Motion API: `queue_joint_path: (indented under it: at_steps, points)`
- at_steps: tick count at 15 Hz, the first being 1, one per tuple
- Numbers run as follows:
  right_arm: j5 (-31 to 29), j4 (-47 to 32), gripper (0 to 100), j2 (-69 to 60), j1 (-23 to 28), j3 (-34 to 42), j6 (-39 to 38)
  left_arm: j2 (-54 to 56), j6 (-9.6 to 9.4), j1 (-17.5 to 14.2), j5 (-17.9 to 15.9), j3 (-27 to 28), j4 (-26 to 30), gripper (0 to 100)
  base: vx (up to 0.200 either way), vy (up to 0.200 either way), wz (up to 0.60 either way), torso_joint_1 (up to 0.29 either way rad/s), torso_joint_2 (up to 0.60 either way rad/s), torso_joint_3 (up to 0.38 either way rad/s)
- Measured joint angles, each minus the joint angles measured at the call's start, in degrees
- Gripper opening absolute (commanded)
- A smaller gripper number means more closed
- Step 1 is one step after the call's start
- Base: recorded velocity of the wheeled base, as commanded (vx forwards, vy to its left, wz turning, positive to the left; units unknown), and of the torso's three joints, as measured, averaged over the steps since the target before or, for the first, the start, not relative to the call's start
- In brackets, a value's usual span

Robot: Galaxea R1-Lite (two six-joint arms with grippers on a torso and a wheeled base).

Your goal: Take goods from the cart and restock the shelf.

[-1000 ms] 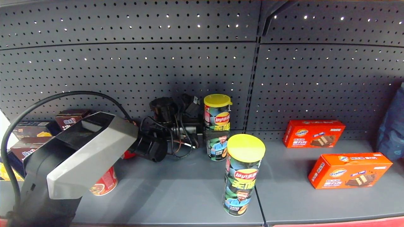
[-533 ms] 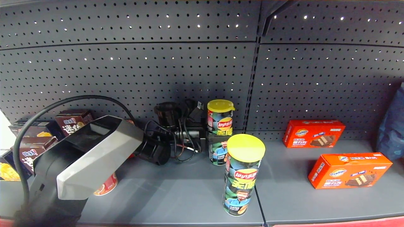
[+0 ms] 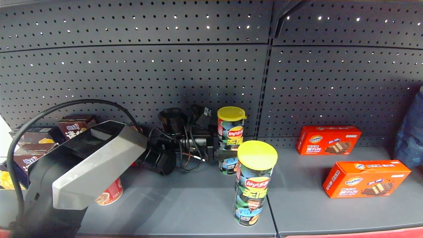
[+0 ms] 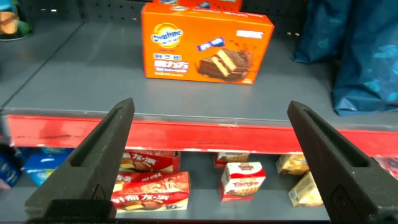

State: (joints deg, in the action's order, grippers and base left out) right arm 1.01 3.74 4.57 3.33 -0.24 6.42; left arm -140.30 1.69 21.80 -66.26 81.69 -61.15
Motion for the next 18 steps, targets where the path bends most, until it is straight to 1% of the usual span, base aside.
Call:
queue_joint_path:
  at_steps: [2, 4, 6, 8, 13, 15, 16, 18]
  points:
    - [0.18, -0.09, 100, 0.0, 0.0, -0.02, -0.02, 2.32, -0.11, -1.07, 0.05, -5.64, -2.77, 100, 0.0, 0.0, 0.0, 0.0, 0.0, 0.0]
    - [0.21, -0.16, 100, 0.0, 0.0, -0.06, -0.02, 5.33, -0.13, -3.01, 0.11, -12.4, -6.49, 100, 0.0, 0.0, 0.0, 0.0, 0.0, 0.0]
    - [0.21, -0.18, 100, 0.0, 0.0, -0.09, -0.02, 8.57, -0.13, -4.94, 0.16, -16.88, -8.67, 100, 0.0, 0.0, 0.0, 0.0, 0.0, 0.0]
    - [0.22, -0.18, 100, 0.0, 0.0, -0.11, -0.02, 11.75, -0.04, -5.62, 0.16, -18.43, -8.73, 100, 0.0, 0.0, 0.0, 0.0, 0.0, 0.0]
    - [0.22, -0.24, 100, 0.0, 0.0, -0.11, -0.24, 17.64, 0.2, -5.84, 0.62, -18.96, -8.01, 100, 0.0, 0.0, 0.0, 0.0, 0.0, 0.0]
    - [0.21, -0.22, 100, 0.0, 0.0, -0.11, -0.33, 20.02, 0.2, -5.95, 2.56, -19.04, -6.0, 100, 0.0, 0.0, 0.0, 0.0, 0.0, 0.0]
    - [0.21, -0.24, 100, 0.0, 0.0, -0.11, -0.33, 21.55, 0.22, -5.92, 4.78, -19.24, -3.88, 100, 0.0, 0.0, 0.0, 0.0, 0.0, 0.0]
    - [0.21, -0.24, 100, 0.0, 0.0, -0.11, -0.3, 25.09, 0.13, -5.68, 11.11, -19.94, 0.9, 100, 0.0, 0.0, 0.0, 0.0, 0.0, 0.0]
